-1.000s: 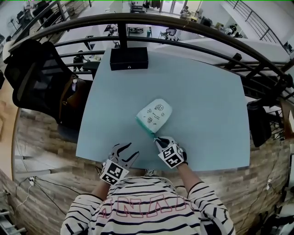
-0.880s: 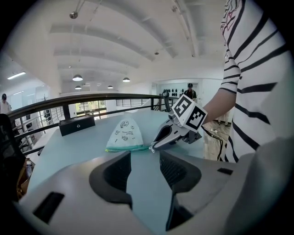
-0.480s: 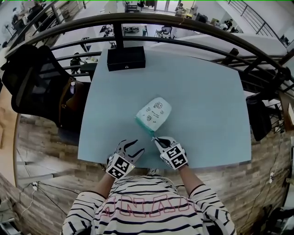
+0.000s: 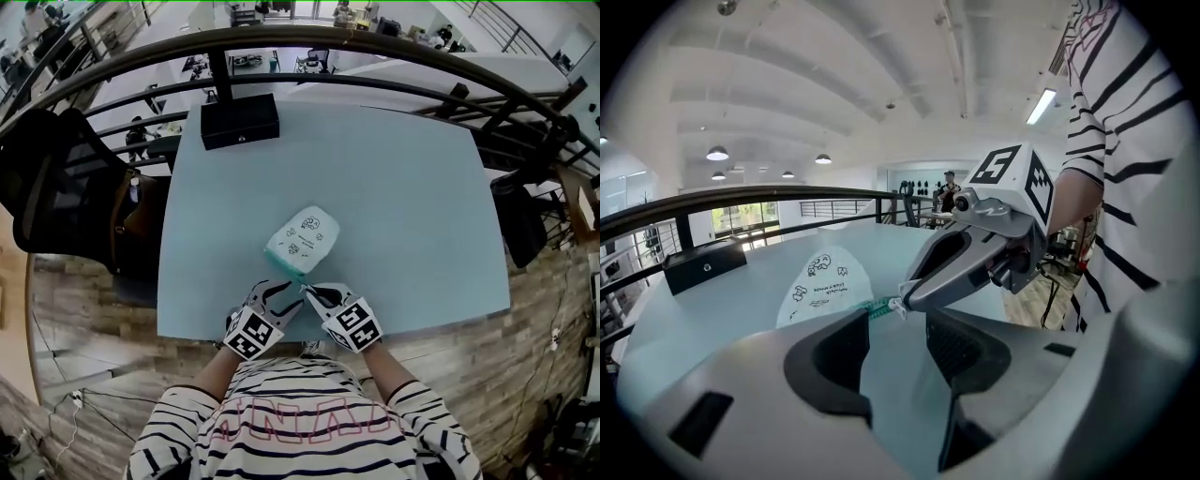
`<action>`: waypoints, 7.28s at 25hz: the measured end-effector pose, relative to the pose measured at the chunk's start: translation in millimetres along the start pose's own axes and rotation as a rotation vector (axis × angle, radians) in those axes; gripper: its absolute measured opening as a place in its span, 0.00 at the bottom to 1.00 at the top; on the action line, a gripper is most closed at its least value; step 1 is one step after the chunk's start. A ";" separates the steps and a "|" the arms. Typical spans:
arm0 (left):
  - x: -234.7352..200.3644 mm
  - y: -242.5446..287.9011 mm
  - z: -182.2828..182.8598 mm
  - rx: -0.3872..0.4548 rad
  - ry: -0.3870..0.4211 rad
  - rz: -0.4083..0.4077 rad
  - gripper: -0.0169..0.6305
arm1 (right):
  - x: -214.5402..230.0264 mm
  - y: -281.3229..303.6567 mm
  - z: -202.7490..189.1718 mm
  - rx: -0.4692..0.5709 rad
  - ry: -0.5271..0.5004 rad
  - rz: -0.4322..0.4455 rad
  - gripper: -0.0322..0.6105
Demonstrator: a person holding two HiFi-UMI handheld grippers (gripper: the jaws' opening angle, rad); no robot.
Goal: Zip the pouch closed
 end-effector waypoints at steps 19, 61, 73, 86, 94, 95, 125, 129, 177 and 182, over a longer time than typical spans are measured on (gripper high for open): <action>15.6 5.0 -5.4 -0.014 0.017 -0.128 0.13 | -26.5 -17.7 -5.4 -0.011 0.057 -0.071 0.11; -2.4 22.0 -3.4 -0.100 -0.294 -0.009 0.07 | -5.2 -46.4 -16.3 -0.079 0.063 -0.162 0.11; -36.8 18.7 -11.7 -0.117 -0.342 0.093 0.07 | 2.6 -51.3 -24.3 -0.069 0.105 -0.174 0.11; -74.8 17.1 -15.7 -0.143 -0.348 0.159 0.07 | 6.8 -34.3 -22.5 -0.056 0.162 -0.176 0.11; -91.6 18.1 -17.9 -0.163 -0.369 0.194 0.07 | 11.5 -30.5 -26.7 -0.074 0.181 -0.180 0.11; -93.1 18.4 -17.8 -0.166 -0.366 0.193 0.07 | 11.6 -30.5 -27.6 -0.075 0.182 -0.179 0.11; -110.7 41.9 -19.1 -0.283 -0.237 0.240 0.07 | -3.4 -18.1 -44.7 -0.105 0.336 -0.305 0.11; -110.6 38.4 -21.6 -0.292 -0.235 0.234 0.07 | -8.5 -22.2 -49.4 -0.092 0.382 -0.343 0.11; -47.8 -175.9 64.7 0.265 -0.045 -0.042 0.06 | -126.2 -110.5 100.0 0.397 0.416 -0.831 0.10; -47.3 -184.3 57.5 0.265 -0.040 -0.055 0.06 | -133.9 -103.4 104.1 0.399 0.414 -0.837 0.09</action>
Point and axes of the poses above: the fingertips, and each gripper's own axes: y forward along the fingers, x to its right, z out of its top, the point moved 6 cm from there along -y, backward along the fingers, and after that the axes turned 11 degrees about -y, right-handed, at the moved point
